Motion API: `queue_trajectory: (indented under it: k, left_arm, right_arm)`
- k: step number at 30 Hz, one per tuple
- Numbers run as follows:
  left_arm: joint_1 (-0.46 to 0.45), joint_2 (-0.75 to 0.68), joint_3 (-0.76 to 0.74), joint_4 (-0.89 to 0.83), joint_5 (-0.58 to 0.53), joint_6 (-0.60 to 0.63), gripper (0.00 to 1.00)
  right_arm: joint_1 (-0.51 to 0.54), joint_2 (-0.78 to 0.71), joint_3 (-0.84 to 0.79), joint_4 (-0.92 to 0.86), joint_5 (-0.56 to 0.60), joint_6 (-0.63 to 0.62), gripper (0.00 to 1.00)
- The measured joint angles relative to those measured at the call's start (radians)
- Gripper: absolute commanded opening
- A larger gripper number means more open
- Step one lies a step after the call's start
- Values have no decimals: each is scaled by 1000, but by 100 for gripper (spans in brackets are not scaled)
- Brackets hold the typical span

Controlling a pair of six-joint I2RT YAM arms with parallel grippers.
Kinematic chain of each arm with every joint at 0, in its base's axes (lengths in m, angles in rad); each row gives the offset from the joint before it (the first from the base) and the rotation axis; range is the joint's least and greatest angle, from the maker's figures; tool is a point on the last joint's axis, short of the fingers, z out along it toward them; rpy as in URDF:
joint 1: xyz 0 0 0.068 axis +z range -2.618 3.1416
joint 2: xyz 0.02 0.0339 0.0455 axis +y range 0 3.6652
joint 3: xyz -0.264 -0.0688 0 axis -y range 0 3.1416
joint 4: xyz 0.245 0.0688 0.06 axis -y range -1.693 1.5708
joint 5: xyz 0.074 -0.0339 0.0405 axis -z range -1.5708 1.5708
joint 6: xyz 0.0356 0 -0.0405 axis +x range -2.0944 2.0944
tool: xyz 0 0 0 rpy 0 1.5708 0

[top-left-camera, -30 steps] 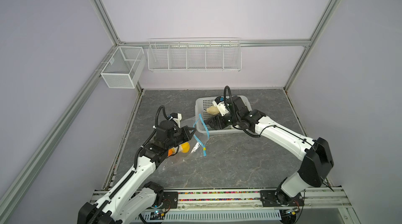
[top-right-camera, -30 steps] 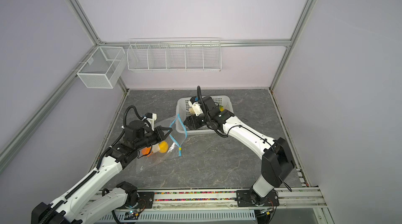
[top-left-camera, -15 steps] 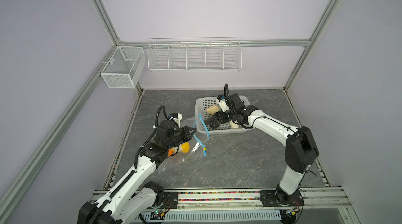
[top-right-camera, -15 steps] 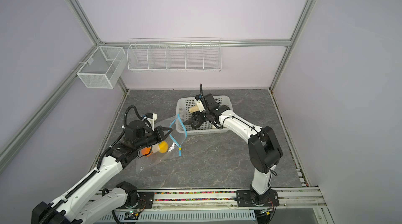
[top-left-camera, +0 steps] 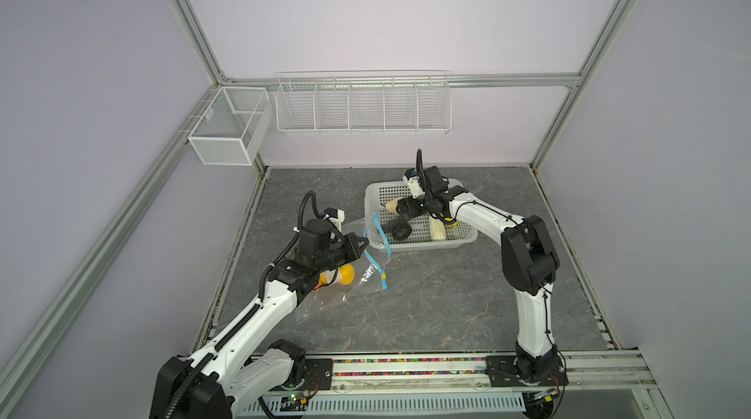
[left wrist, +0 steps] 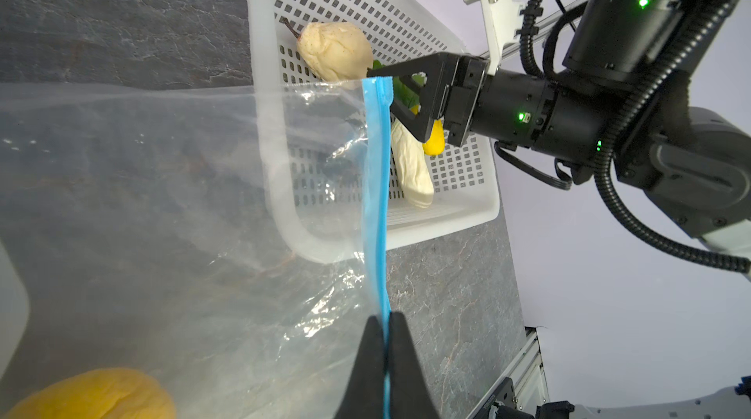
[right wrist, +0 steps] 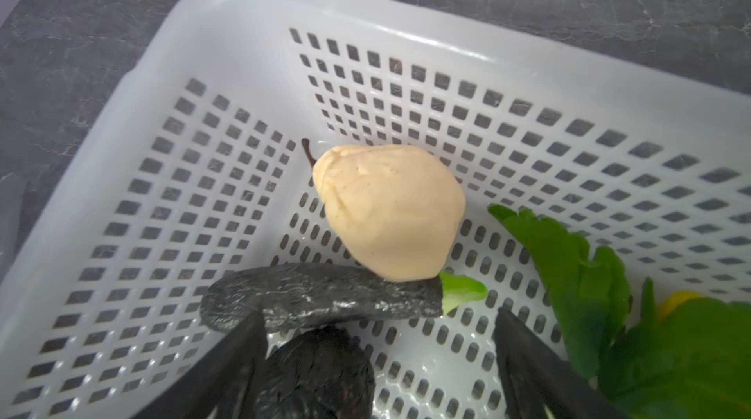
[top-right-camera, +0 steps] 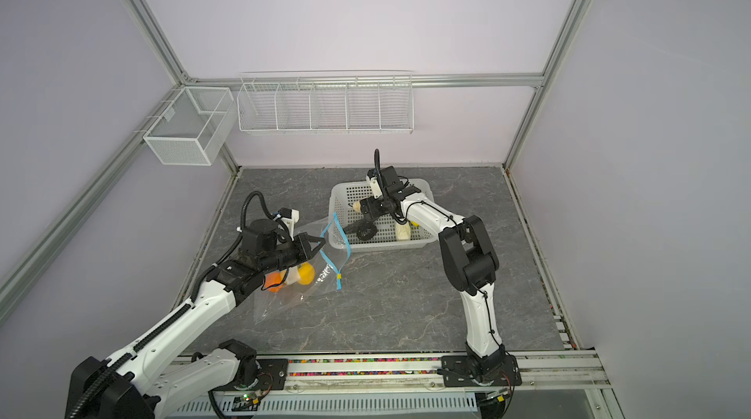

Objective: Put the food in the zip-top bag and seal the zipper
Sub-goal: 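Withdraw the right gripper back over the cream pear in the basket, then lower the right gripper and close it on the cream pear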

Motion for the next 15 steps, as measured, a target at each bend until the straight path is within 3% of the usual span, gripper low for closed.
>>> queue_trajectory:
  k: [15]
  left_arm:
    - [0, 19, 0, -1, 10, 3, 0]
  right_arm:
    - [-25, 187, 171, 36, -106, 13, 98]
